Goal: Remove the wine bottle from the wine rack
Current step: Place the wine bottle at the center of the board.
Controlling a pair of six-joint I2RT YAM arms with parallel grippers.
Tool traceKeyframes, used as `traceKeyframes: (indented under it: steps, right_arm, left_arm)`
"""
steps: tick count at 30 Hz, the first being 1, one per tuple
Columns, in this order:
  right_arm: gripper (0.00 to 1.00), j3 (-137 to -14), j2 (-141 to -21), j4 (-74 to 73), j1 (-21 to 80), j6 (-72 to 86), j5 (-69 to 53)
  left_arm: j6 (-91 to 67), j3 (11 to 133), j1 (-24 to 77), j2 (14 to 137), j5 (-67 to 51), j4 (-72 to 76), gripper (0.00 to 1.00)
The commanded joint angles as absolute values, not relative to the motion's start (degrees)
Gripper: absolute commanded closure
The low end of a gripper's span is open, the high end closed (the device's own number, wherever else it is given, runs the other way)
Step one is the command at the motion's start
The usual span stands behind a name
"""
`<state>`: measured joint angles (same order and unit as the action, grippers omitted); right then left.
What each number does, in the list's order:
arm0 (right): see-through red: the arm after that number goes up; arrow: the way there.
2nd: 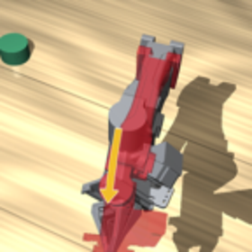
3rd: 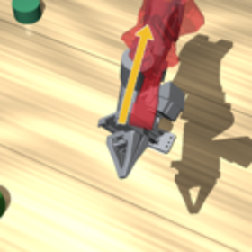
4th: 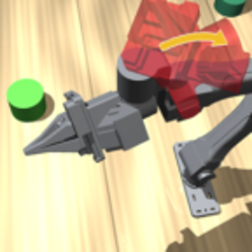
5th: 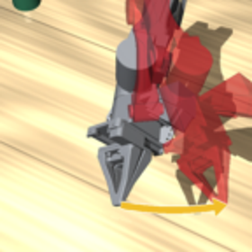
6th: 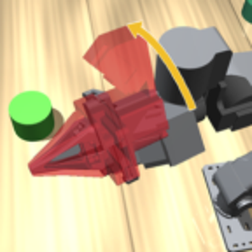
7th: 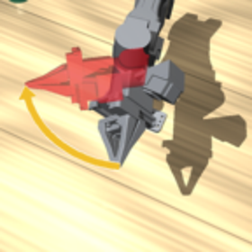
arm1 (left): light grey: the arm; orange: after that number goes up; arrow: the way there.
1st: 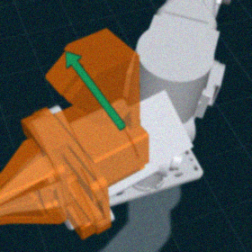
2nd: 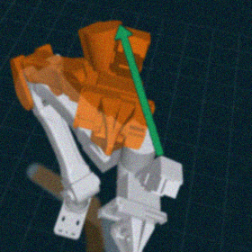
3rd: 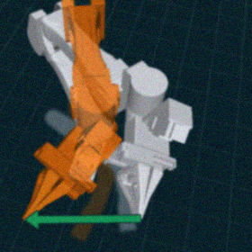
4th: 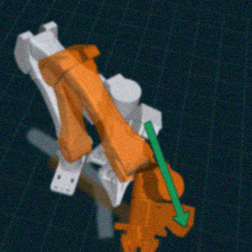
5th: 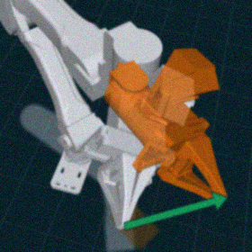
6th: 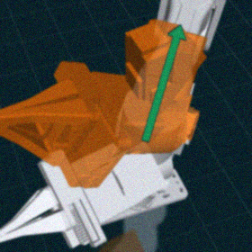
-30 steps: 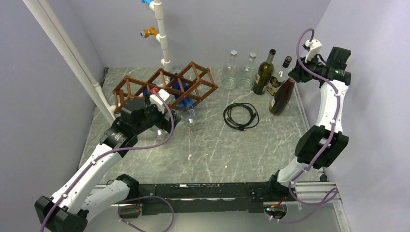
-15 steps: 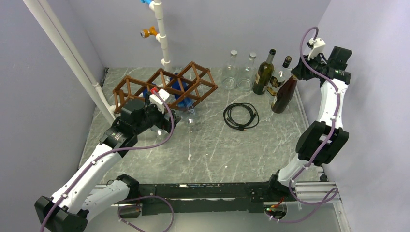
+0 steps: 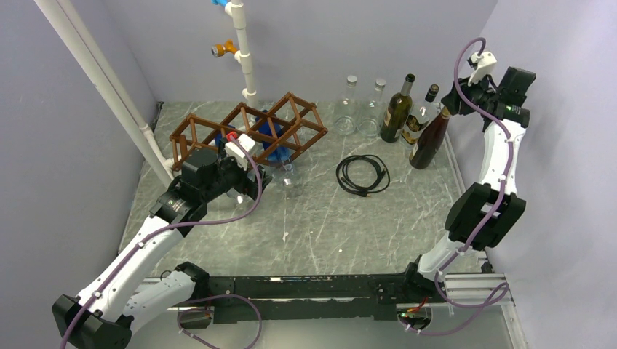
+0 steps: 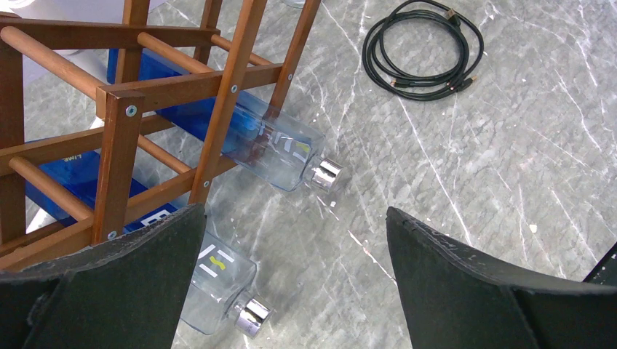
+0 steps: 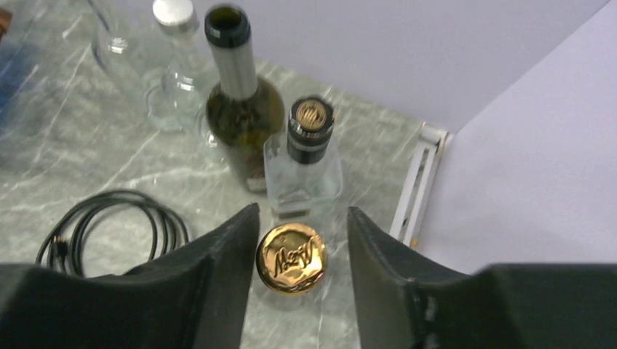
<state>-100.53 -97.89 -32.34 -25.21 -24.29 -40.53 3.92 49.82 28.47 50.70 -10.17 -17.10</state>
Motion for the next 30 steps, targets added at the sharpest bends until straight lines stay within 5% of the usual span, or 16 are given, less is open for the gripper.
traceKeyframes:
  steps: [1, 19, 30]
  right_arm:
    - [0.46, -102.7, -94.4, -22.0, -25.8, -23.8, -43.0]
    - [0.02, -103.1, -84.7, -25.1, -25.9, -19.7, -48.1]
    - [0.00, -95.6, -72.5, -31.2, -25.9, -15.0, -57.8]
  left_arm:
    - [5.0, 49.7, 28.1, 49.4, -10.0, -15.6, 0.00]
    - [3.7, 49.4, 28.0, 48.6, -11.6, -14.8, 0.00]
    - [-6.4, 47.2, 27.9, 46.4, -15.0, -13.0, 0.01]
